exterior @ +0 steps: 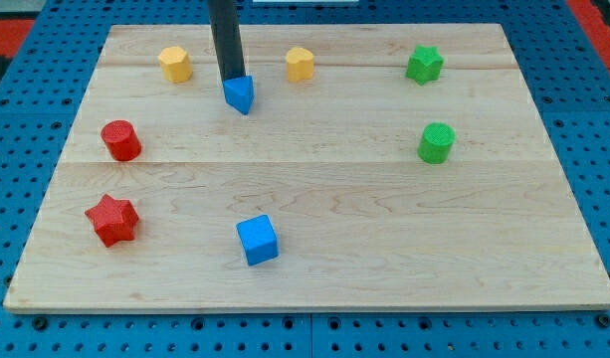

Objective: Place the blue triangle vertically to blue cube

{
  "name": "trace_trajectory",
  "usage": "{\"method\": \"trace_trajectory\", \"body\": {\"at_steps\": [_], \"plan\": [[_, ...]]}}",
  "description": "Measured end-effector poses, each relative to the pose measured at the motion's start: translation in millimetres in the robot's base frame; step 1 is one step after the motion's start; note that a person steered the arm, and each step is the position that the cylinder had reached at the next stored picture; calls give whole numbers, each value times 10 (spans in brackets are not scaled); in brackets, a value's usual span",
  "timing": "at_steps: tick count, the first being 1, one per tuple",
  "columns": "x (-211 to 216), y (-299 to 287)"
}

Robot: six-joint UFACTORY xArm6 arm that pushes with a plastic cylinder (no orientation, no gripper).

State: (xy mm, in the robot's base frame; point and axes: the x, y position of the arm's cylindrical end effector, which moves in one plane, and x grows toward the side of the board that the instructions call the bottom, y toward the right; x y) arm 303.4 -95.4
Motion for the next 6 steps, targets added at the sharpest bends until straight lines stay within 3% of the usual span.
{"method": "trace_trajectory", "body": {"at_steps": [3,6], "plan": [[438,161],[550,2223]]}}
